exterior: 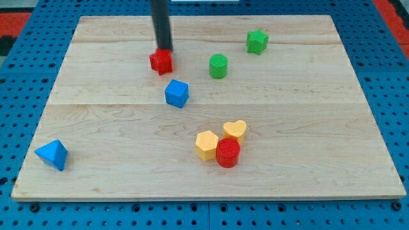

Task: Move the red star towards bottom center of the board

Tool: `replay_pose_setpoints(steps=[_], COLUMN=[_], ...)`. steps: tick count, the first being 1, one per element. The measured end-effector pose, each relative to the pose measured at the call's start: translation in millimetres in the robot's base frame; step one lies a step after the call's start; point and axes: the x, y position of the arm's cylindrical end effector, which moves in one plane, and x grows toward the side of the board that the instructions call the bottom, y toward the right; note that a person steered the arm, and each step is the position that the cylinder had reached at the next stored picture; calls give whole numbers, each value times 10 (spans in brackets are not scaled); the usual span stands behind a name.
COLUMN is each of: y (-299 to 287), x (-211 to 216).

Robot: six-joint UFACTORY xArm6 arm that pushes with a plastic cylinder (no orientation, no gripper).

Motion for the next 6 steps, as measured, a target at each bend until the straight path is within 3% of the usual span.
replay_pose_setpoints(steps=[1, 2, 6], y=[-75, -658, 624], x=[5, -246, 943])
